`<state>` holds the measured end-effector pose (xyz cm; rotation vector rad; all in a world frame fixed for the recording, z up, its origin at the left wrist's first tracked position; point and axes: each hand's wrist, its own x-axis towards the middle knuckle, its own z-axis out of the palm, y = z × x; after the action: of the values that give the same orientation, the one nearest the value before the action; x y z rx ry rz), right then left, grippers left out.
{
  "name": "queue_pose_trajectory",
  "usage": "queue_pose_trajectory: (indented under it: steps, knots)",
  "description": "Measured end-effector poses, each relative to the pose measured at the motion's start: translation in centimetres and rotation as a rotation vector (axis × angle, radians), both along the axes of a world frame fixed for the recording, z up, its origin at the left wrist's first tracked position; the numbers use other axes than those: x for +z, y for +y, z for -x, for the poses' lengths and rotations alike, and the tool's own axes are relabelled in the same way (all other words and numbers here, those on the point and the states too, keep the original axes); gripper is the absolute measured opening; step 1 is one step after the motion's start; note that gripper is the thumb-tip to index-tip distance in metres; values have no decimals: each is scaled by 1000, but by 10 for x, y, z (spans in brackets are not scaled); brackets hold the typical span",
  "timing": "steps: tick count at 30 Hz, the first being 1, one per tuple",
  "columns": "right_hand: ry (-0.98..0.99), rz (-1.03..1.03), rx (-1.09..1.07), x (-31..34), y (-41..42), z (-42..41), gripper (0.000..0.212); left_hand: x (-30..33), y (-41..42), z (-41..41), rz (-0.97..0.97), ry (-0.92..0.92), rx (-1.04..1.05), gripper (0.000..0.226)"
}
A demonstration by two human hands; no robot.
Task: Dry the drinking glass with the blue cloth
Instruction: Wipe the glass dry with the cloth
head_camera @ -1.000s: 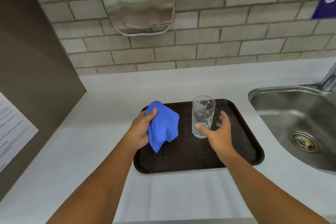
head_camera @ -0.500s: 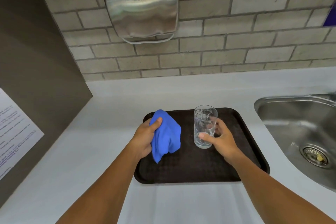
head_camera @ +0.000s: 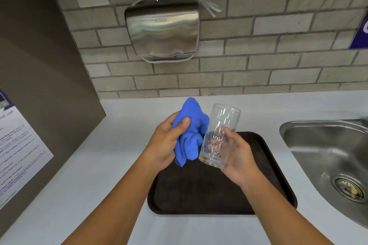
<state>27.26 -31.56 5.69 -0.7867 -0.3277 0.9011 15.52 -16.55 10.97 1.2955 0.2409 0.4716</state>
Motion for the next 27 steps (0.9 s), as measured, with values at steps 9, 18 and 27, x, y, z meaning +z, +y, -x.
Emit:
queue_pose_trajectory:
  steps: [9, 18, 27]
  knots:
    - [-36, -3, -34, 65, 9, 34, 54, 48, -14, 11, -315, -56, 169, 16]
    - [-114, 142, -109, 81, 28, 55, 66, 56, -22, 12, -269, -153, 287, 43]
    - [-243, 226, -215, 84, 36, 69, 61, 53, -30, 13, -570, -24, 326, 40]
